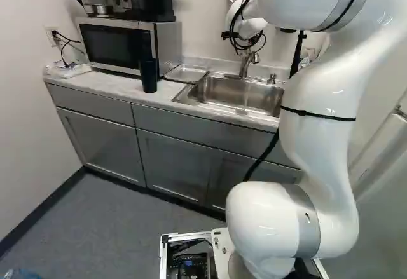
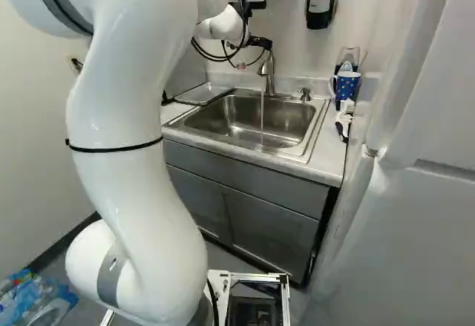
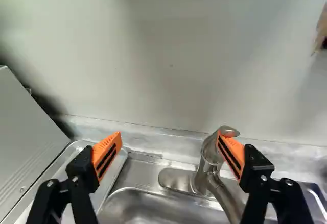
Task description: Rinse the cup and place it in the tray
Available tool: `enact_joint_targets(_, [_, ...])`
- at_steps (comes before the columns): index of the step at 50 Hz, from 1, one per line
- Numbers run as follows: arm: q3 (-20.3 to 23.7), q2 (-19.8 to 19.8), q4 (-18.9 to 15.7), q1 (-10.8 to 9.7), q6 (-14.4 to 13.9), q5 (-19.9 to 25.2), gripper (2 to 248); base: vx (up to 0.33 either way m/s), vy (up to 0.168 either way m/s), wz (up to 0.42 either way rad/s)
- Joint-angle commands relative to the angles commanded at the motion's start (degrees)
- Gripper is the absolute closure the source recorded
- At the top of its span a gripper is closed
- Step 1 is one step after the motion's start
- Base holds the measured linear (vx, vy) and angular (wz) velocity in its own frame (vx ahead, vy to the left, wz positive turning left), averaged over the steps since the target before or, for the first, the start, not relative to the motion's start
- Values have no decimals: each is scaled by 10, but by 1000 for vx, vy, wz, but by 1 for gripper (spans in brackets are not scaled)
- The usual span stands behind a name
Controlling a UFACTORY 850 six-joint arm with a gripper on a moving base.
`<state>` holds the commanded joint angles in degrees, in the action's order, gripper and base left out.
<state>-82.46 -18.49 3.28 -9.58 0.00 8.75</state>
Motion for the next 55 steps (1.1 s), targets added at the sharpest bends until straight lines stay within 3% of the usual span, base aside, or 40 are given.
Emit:
enact_joint_targets(18, [35,31,0,-6,0,-7,3,0,0,0])
enact_joint_targets(55, [122,110,0,-36,0,-24,3,0,0,0])
